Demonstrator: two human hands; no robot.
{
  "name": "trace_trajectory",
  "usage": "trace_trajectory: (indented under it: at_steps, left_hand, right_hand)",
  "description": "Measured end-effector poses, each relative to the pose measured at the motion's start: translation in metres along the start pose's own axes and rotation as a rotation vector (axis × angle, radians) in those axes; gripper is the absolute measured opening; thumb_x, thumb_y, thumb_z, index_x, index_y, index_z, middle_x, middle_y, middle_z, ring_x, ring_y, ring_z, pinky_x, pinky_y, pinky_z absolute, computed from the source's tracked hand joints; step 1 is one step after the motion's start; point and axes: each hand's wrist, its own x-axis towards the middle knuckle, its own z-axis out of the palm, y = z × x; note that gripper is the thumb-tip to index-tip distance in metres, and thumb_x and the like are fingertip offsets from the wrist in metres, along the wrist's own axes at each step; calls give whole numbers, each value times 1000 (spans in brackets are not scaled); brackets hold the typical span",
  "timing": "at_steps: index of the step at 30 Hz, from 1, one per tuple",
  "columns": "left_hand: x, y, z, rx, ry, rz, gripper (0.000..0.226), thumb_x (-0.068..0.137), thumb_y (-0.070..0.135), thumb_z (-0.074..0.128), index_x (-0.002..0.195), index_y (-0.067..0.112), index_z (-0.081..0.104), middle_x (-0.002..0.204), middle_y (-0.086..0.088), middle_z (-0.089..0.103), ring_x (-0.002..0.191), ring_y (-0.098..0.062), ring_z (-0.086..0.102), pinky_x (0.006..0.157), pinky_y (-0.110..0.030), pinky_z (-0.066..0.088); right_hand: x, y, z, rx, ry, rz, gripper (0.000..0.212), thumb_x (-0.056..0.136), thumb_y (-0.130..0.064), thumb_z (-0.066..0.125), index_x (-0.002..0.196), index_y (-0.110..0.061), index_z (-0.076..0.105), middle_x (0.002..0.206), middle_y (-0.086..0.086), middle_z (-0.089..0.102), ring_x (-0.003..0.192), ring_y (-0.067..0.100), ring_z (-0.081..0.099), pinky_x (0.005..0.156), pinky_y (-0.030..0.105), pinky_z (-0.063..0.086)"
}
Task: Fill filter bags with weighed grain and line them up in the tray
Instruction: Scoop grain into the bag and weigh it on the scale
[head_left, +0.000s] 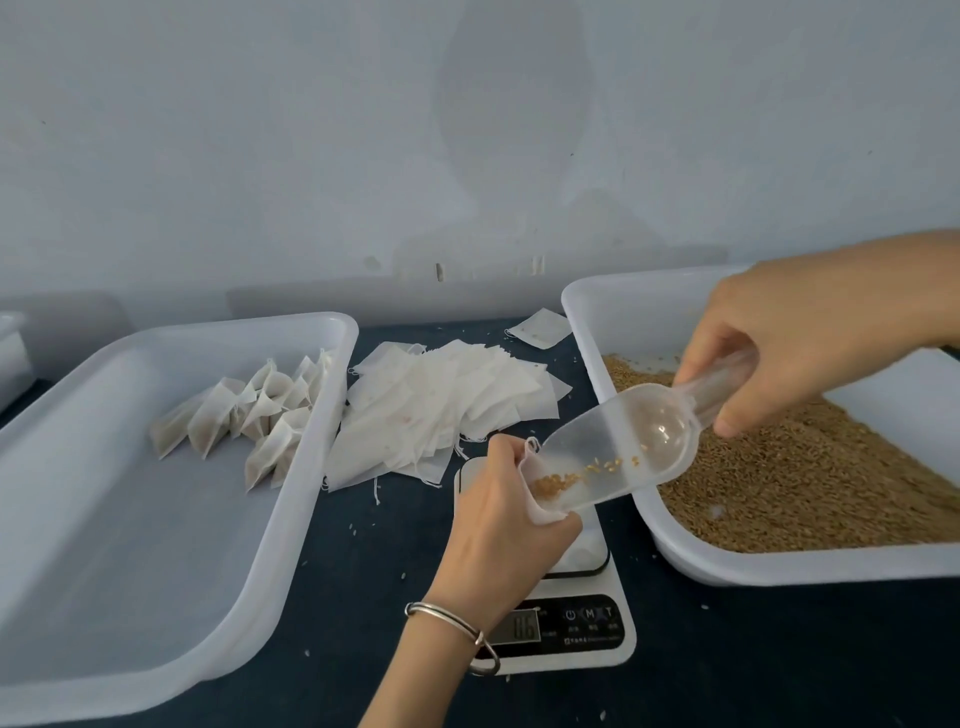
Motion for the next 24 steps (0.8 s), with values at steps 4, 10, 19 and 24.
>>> trace_trajectory:
  at_steps: [4,10,19,24]
  left_hand:
    - [-1,1,4,-29,4,6,36,73,15,62,85,34,34,78,8,51,57,6,48,46,-12,38]
    - [1,-5,-4,-38,21,-12,31,73,16,59,85,34,36,80,9,49,64,4,47,54,-9,39]
    - [33,-4,-33,29,-28,49,29,76,13,60,92,27,40,83,11,48,64,6,46,54,-6,37]
    - [49,-9,-5,202,-300,122,35,78,16,64,102,23,39,89,8,50,73,-8,47,58,-11,36]
  right_hand:
    - [14,8,8,-172,237,10,53,31,-79,56,84,-73,51,64,-13,67,58,11,66,59,38,58]
    - [-2,-3,7,-171,363,14,42,37,-78,53,78,-81,44,52,-30,57,43,-5,54,41,27,49]
    - [-42,6,55,438,540,203,28,58,-63,60,85,-55,56,64,-22,68,49,3,63,58,31,52]
    - [-42,23,118,646,755,371,25,61,-69,56,85,-60,59,71,-20,69,55,10,66,57,38,55]
